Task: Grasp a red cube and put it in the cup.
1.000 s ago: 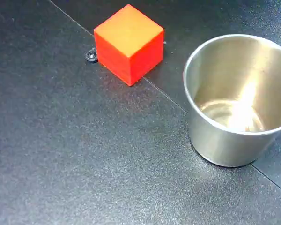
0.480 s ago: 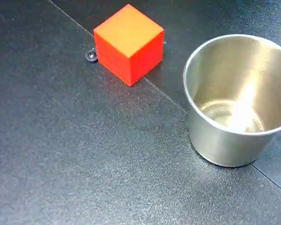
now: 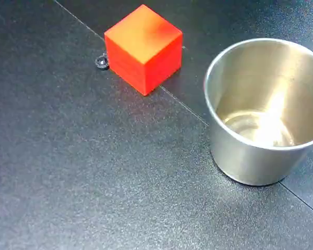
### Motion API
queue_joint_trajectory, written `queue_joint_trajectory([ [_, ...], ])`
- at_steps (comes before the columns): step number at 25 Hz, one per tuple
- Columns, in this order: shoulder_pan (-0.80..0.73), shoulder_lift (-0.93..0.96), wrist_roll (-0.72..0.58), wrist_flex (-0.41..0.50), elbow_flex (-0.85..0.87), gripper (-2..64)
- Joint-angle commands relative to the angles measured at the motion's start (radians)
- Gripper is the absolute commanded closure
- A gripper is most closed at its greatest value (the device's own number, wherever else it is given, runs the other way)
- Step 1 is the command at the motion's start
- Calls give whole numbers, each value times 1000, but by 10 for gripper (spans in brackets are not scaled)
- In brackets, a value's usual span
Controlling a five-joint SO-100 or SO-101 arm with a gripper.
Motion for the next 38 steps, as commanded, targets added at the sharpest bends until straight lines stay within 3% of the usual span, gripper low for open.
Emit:
queue_joint_trajectory([
  [1,6,-38,8,-51,-35,162],
  [7,-5,-54,-6,-179,-35,162],
  [11,-8,-129,5,-179,-60,162],
  [18,-11,-278,-9,-166,-262,162],
  [29,-34,-385,-9,-170,-273,164],
  [38,-69,-388,5,-179,-275,281],
])
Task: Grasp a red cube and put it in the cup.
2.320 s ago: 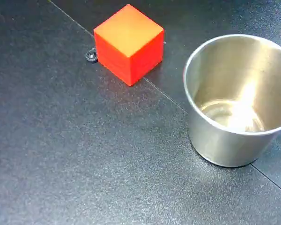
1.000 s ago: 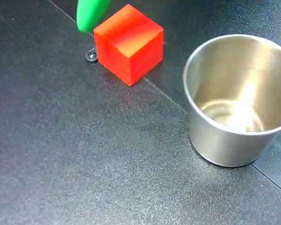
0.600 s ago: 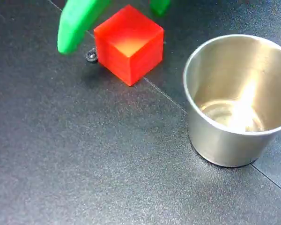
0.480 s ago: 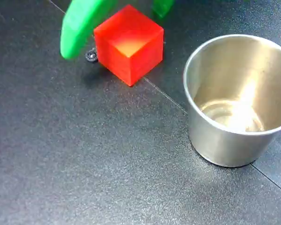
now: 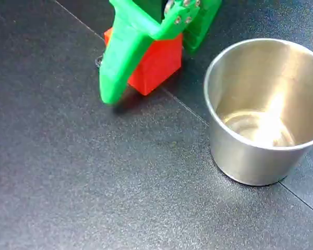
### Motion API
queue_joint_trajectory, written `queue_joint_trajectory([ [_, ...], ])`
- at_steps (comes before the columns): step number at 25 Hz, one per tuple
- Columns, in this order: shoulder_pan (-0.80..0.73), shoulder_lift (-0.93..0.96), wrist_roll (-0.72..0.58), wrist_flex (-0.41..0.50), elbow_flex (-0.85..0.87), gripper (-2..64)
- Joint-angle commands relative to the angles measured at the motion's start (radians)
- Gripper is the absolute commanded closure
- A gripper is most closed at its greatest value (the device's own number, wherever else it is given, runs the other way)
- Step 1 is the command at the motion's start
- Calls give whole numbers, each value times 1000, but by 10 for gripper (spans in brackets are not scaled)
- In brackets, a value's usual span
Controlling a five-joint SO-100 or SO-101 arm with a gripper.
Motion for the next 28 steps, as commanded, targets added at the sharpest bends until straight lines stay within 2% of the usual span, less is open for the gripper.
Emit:
queue_joint_trajectory([
  [1,0,8,8,-8,-41,293],
  [5,11,8,5,-8,-41,320],
  [24,57,18,-9,-9,-43,322],
  [26,57,15,-9,-9,-43,341],
  [28,55,15,-9,-9,-43,388],
])
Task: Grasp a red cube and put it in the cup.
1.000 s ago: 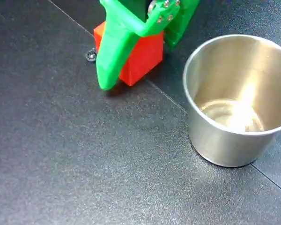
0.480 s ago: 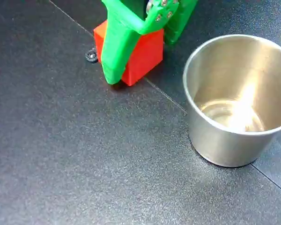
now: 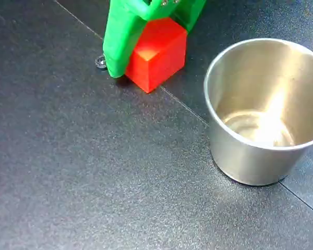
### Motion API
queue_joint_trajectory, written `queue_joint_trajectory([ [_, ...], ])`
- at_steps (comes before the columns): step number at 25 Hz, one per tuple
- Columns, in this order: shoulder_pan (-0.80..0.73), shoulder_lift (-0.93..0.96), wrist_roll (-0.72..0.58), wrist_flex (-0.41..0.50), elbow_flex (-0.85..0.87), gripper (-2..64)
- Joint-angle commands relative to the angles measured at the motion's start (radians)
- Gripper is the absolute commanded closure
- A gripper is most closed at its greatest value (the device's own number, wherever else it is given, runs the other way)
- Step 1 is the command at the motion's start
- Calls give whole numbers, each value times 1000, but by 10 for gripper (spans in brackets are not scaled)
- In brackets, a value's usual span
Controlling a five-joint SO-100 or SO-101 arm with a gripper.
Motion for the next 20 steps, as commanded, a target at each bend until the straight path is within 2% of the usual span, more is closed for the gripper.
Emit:
queue_joint_trajectory([
  [1,0,15,-5,-9,-40,422],
  [6,0,31,-5,-9,-40,594],
  [8,0,37,6,-9,-40,624],
  [20,-44,456,12,11,-17,619],
])
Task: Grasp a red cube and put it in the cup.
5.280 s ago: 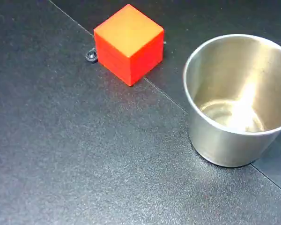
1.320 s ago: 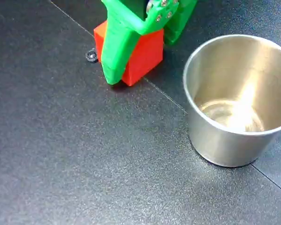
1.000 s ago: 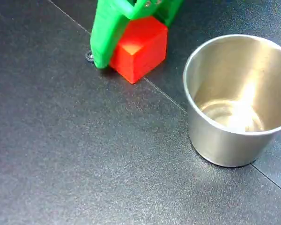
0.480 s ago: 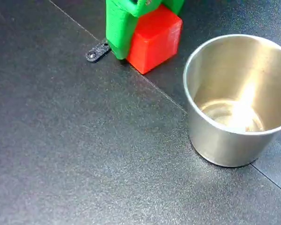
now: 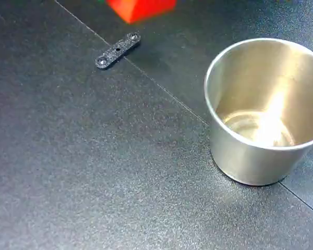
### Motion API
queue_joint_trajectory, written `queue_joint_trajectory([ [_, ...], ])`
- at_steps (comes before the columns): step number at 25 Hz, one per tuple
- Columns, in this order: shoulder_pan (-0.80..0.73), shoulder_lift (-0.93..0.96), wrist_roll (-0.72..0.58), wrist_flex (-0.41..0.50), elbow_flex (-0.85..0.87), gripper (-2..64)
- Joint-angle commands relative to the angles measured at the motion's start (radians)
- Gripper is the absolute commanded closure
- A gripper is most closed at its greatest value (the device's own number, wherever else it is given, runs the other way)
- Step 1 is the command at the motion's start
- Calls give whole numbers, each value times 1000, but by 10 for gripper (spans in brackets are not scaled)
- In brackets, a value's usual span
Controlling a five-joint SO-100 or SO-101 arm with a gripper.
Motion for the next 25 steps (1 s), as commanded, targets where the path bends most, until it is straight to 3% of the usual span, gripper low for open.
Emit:
queue_joint_trajectory([
  [1,-34,167,-3,6,-14,619],
  [5,-86,298,-9,6,31,619],
  [15,-230,684,6,-12,518,619],
  [25,-272,554,12,-15,554,618],
])
